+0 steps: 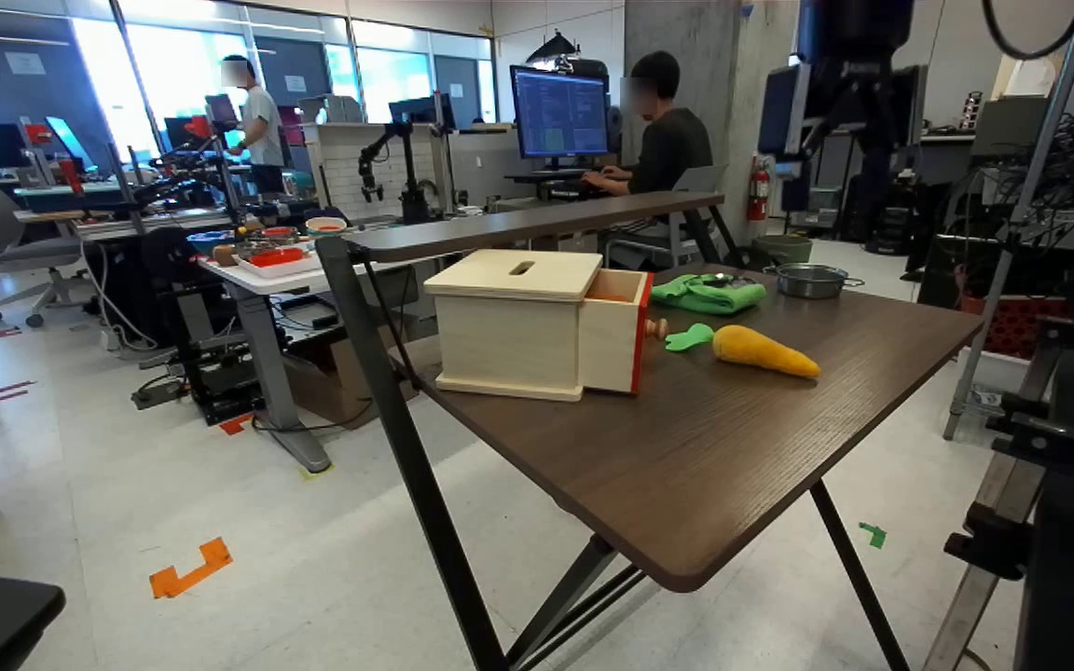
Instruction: Move the plush toy to the right
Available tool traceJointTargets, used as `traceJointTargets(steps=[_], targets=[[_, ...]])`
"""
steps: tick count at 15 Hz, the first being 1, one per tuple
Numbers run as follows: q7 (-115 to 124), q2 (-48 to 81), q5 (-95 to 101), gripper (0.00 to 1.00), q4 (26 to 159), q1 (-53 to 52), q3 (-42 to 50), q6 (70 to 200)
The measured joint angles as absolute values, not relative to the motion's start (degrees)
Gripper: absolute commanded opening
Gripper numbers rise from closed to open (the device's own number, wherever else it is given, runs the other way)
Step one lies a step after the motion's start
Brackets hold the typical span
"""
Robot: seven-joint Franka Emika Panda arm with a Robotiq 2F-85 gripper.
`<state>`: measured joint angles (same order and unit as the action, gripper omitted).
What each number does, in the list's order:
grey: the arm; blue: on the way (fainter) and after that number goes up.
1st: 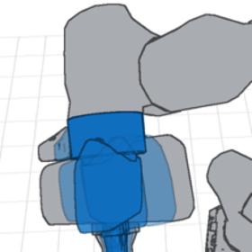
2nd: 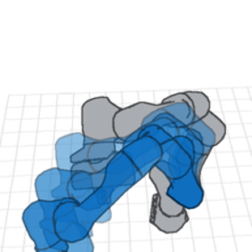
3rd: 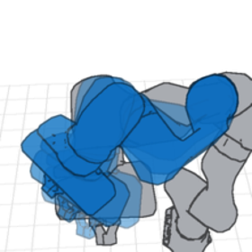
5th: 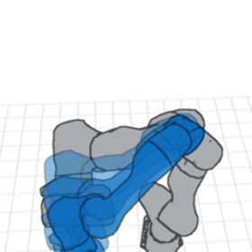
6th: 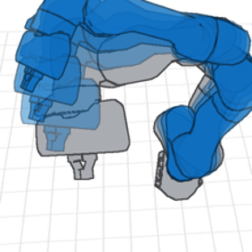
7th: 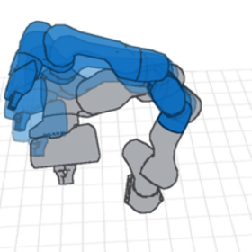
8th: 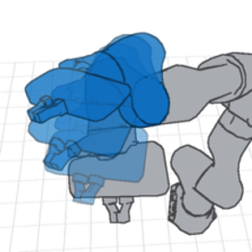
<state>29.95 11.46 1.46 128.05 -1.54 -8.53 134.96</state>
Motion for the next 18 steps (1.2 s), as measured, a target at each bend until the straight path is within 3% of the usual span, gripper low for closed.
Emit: traceJointTargets(steps=[13,14,16,18], targets=[[26.1,35.3,1.6,1.00,109.7,-6.9,-2.9,134.7],[25.8,35.9,1.6,0.77,109.3,-7.0,-2.9,134.7],[25.3,36.8,1.6,0.68,109.0,-7.3,-2.9,134.6],[25.2,37.3,1.6,0.50,109.0,-7.8,-2.5,134.6]])
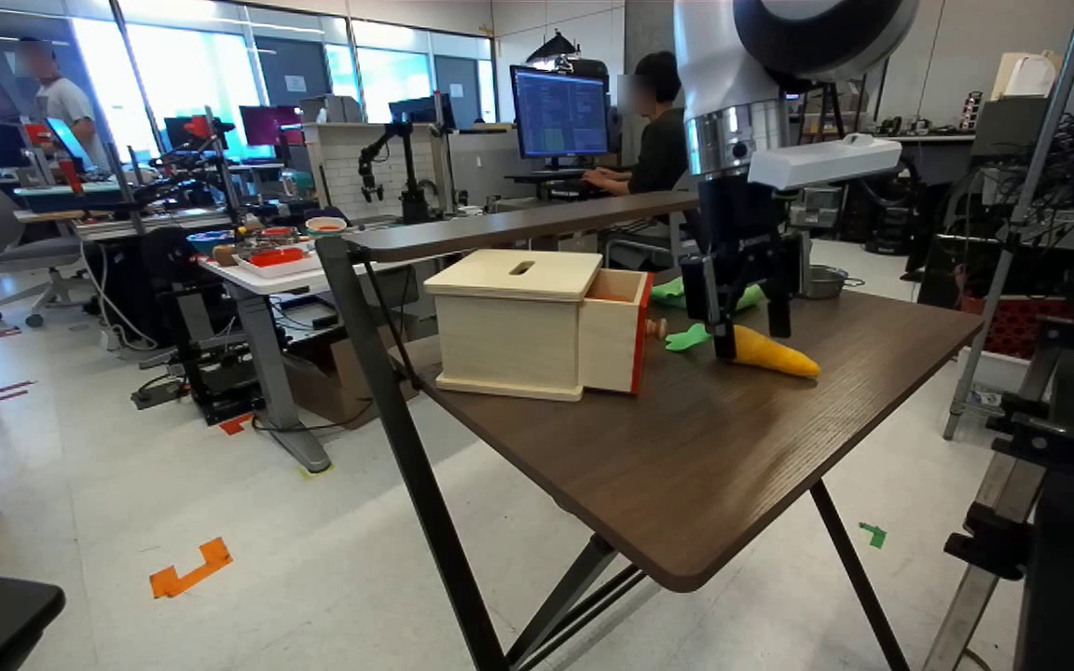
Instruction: Move the plush toy to the right
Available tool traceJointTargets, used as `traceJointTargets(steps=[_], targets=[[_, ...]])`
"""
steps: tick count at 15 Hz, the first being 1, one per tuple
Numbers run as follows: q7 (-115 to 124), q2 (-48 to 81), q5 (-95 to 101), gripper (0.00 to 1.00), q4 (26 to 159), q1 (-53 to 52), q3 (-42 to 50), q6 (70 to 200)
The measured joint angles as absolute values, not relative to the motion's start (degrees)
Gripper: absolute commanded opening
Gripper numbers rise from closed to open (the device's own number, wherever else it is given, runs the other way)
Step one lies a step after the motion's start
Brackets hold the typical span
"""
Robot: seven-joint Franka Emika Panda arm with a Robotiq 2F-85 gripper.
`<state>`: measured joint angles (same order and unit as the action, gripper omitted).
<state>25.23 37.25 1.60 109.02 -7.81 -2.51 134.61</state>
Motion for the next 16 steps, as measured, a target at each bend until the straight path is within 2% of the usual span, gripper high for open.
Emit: traceJointTargets(steps=[5,7,16], targets=[[25.2,38.0,1.6,0.12,109.0,-8.5,-1.2,134.1],[25.2,38.0,1.6,0.00,109.0,-8.5,-0.4,133.5],[25.2,37.5,1.6,0.01,108.4,-8.4,0.6,130.9]])
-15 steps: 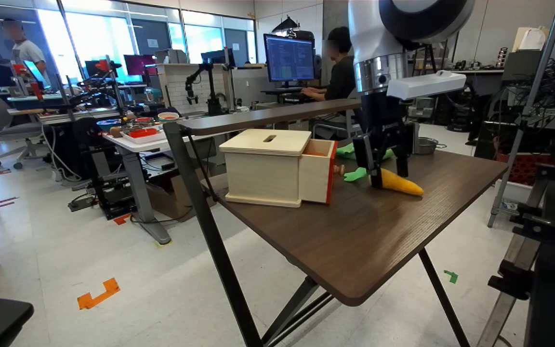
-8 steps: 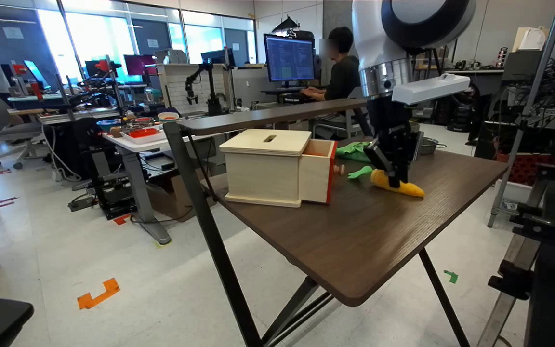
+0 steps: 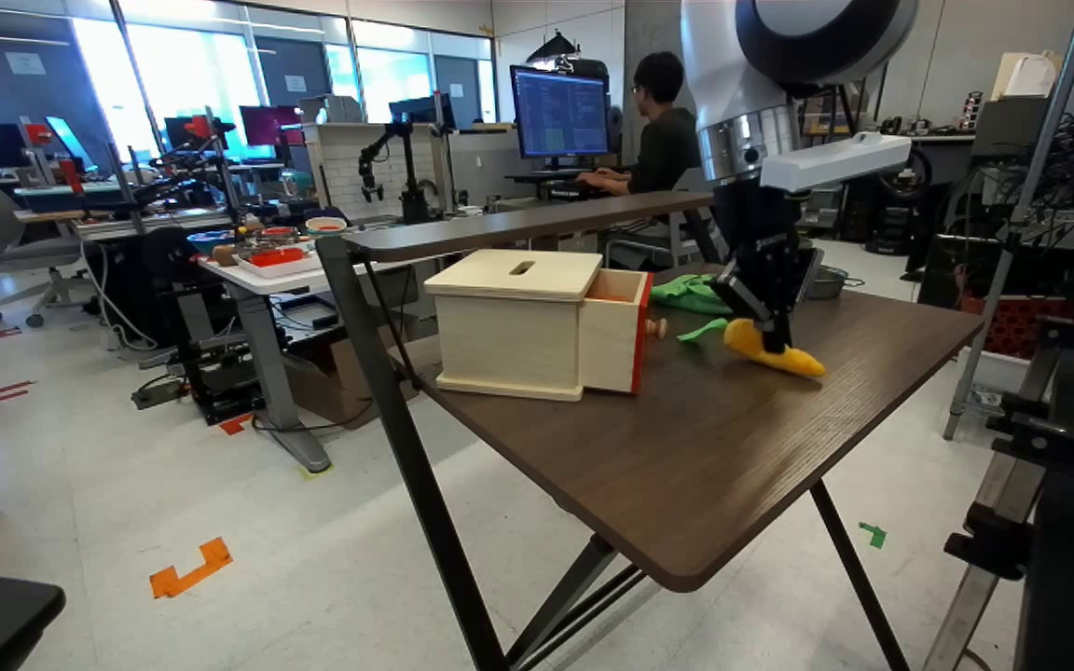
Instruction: Move the plush toy to the right
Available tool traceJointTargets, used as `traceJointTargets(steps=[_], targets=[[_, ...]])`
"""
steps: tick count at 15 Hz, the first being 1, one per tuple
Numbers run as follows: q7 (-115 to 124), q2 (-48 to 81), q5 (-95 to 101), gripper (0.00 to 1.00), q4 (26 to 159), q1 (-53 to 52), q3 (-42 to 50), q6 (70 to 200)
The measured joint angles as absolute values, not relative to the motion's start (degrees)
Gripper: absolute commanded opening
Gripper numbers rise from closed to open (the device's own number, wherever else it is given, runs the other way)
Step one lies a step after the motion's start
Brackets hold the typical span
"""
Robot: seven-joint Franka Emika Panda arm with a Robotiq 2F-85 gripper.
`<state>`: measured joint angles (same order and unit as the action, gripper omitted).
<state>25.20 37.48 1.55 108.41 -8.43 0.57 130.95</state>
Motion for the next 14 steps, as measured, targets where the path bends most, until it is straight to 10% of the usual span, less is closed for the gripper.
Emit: traceJointTargets(steps=[14], targets=[[24.1,23.2,-1.9,0.01,122.5,-1.4,4.4,131.2]])
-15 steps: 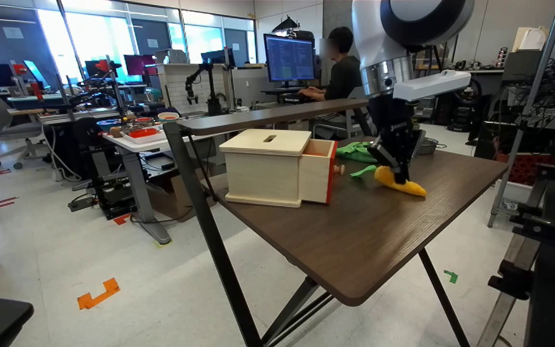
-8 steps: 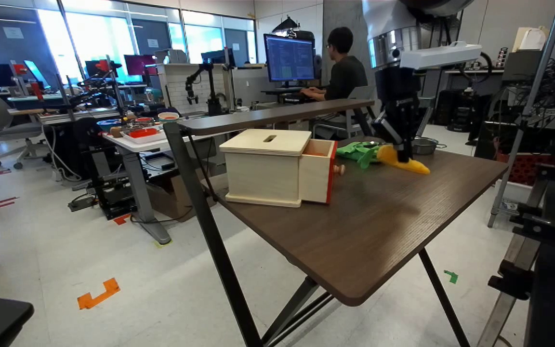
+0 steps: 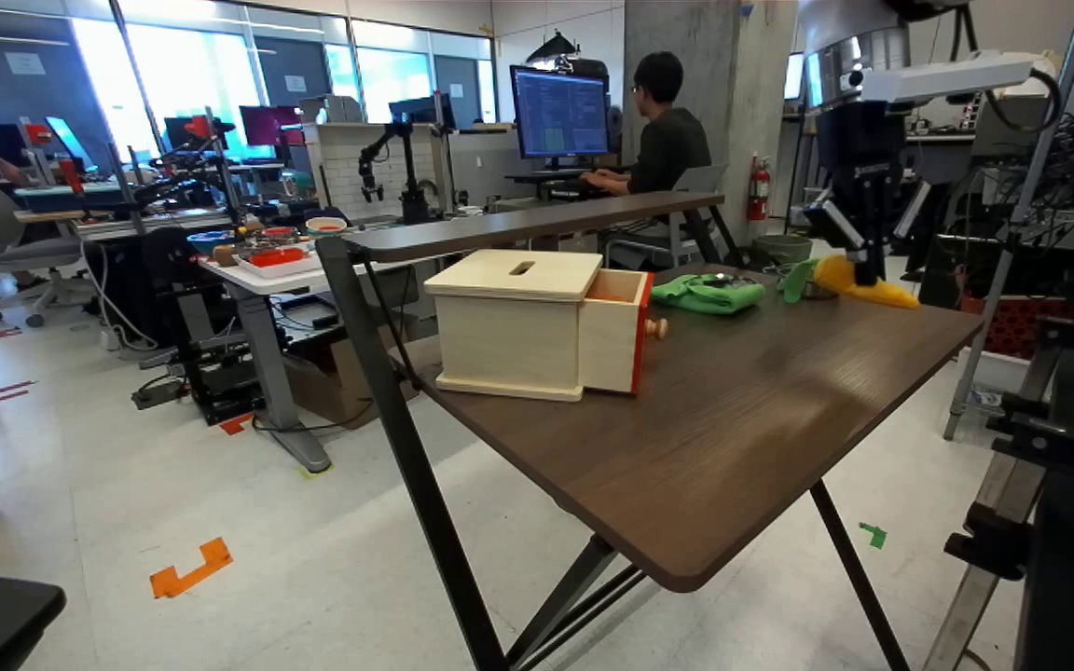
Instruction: Move the plush toy to the right
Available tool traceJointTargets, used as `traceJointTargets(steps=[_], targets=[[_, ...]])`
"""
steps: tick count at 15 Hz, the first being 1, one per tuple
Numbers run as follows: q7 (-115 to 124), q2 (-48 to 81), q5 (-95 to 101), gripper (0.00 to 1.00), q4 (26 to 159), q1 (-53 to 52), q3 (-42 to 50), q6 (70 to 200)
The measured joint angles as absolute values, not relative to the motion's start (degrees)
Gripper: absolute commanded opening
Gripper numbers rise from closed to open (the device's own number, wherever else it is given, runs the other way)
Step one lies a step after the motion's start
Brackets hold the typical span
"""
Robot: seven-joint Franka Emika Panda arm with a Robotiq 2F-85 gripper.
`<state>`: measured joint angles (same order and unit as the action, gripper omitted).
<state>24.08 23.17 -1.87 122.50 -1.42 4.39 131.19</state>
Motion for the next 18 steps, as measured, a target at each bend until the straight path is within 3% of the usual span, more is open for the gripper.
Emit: traceJointTargets(steps=[7,18], targets=[[22.0,19.1,-4.0,0.01,129.6,5.0,9.1,134.7],[24.3,22.3,-5.2,0.01,127.5,6.9,11.5,137.7]])
